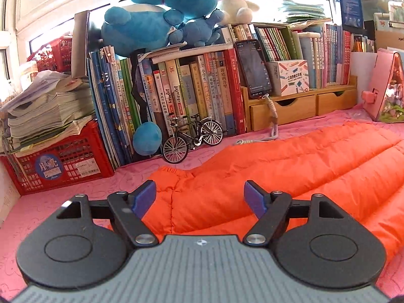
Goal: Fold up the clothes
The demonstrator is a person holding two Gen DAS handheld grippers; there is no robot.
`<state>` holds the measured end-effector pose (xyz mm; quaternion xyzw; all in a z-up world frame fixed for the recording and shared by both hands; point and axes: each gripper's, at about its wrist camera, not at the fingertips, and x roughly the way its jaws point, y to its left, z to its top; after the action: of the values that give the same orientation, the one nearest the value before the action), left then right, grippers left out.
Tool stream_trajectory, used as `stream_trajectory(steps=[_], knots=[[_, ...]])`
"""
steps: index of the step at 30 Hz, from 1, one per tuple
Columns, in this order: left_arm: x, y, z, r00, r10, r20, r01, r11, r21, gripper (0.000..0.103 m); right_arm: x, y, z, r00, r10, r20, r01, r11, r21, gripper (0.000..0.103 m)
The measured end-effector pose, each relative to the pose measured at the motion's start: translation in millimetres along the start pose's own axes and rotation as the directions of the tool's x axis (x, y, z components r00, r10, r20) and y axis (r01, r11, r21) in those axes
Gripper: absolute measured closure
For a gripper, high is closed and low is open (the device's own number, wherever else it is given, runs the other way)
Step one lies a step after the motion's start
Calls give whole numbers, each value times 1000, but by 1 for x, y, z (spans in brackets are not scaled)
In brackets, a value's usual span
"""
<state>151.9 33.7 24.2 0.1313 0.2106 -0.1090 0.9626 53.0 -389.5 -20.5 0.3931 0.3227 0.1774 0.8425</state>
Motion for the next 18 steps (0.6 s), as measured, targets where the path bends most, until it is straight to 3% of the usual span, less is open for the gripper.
stream_trajectory(steps=[2,3,5,6,7,8,9,10,12,13,14,16,18], knots=[[6,-9,2,999,50,11,-50,998,37,25,5,6,0,998,-56,-7,56,997,-58,88],[8,-15,3,997,76,20,-77,995,61,25,8,13,-1,992,-124,4,123,986,-115,84],[13,-26,6,992,122,44,-126,986,112,23,11,34,-4,944,-315,97,330,908,-258,66],[14,-33,8,989,135,66,-143,980,140,23,13,50,-8,901,-394,182,433,840,-328,54],[15,-40,10,985,147,87,-160,973,167,19,15,69,-14,844,-452,288,535,745,-398,48],[17,-47,12,982,153,108,-172,966,193,15,19,90,-22,794,-468,389,607,648,-459,47],[20,-55,14,980,154,128,-179,959,218,15,24,110,-31,753,-453,477,657,555,-510,40],[23,-63,16,978,154,141,-185,952,242,15,32,126,-39,734,-420,534,678,489,-549,27],[34,-74,20,977,168,128,-197,942,273,15,59,154,-50,722,-341,602,691,390,-608,20],[40,-78,21,977,178,117,-204,937,285,15,73,165,-54,729,-306,612,684,358,-636,20],[46,-82,23,977,188,105,-211,931,297,16,88,173,-56,750,-279,600,661,345,-666,20],[57,-82,24,975,209,73,-221,928,300,15,117,185,-53,791,-242,562,611,360,-705,20],[65,-76,22,973,230,32,-230,932,280,15,141,188,-43,824,-230,519,564,432,-704,20]])
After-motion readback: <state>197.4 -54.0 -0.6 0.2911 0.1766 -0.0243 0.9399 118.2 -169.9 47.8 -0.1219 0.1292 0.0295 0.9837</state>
